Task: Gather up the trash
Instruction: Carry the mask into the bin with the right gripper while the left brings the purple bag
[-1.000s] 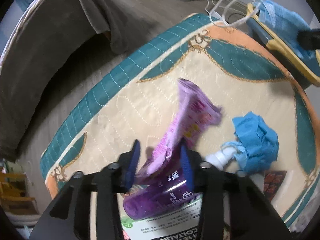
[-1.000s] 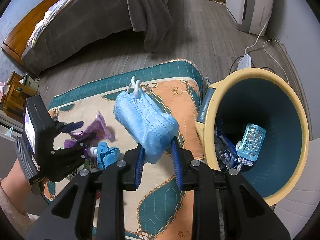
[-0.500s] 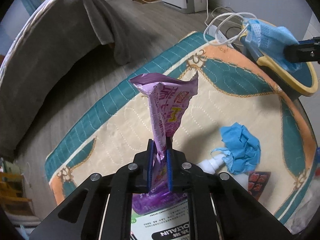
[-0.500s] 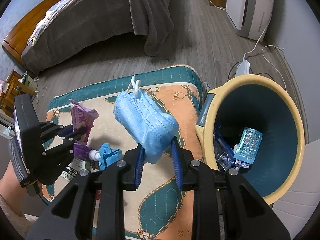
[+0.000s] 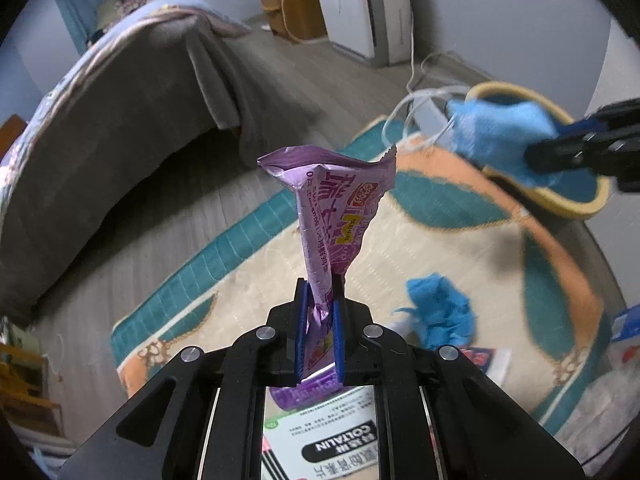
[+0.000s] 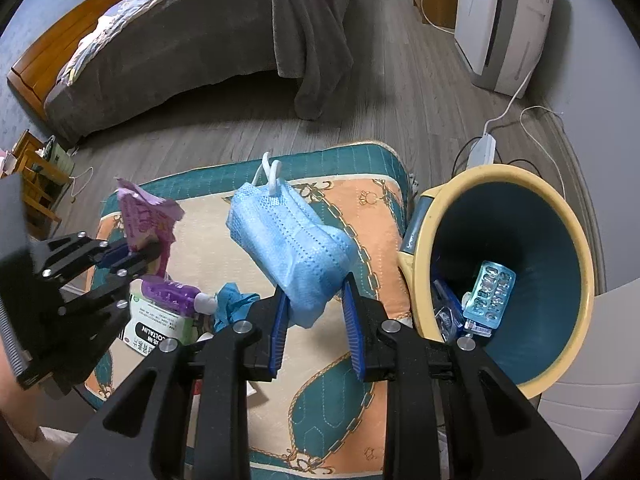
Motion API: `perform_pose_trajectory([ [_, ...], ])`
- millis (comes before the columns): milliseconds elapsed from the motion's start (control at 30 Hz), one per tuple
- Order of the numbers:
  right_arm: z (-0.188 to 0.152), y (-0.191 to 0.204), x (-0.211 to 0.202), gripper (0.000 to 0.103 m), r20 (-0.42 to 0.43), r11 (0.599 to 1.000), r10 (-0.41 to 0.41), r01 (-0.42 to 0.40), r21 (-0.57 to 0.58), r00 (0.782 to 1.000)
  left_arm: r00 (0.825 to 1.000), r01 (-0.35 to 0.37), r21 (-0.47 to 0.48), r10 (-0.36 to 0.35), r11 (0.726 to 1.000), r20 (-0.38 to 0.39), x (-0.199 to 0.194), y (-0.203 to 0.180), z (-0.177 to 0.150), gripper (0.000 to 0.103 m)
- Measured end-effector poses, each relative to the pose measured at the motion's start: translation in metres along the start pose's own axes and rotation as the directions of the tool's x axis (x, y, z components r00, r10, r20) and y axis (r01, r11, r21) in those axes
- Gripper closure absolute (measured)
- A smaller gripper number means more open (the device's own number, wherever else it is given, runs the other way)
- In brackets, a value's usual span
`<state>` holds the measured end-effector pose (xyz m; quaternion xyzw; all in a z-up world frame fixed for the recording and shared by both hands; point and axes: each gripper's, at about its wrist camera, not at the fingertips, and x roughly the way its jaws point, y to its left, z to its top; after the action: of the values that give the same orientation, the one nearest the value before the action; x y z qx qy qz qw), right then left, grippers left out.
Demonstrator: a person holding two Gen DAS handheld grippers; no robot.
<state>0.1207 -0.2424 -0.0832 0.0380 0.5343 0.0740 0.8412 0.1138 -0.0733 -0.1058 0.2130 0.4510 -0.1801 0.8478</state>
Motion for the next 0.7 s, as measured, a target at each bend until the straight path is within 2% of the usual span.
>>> perform_pose_trajectory([
  [400, -0.003, 0.008, -0.02, 0.078, 0.046, 0.999, -0.045, 0.046, -0.009, 0.998, 0.993, 0.041, -0.045, -0.035, 0.998, 0.113, -0.06, -0.015, 0.0, 0.091],
  [700, -0.007, -0.017, -0.037, 0.078, 0.071, 0.993, -0.11, 0.107, 0.043, 0.991, 0.988, 0.087, -0.092, -0.073, 0.992, 0.139, -0.062, -0.028, 0.004, 0.091],
])
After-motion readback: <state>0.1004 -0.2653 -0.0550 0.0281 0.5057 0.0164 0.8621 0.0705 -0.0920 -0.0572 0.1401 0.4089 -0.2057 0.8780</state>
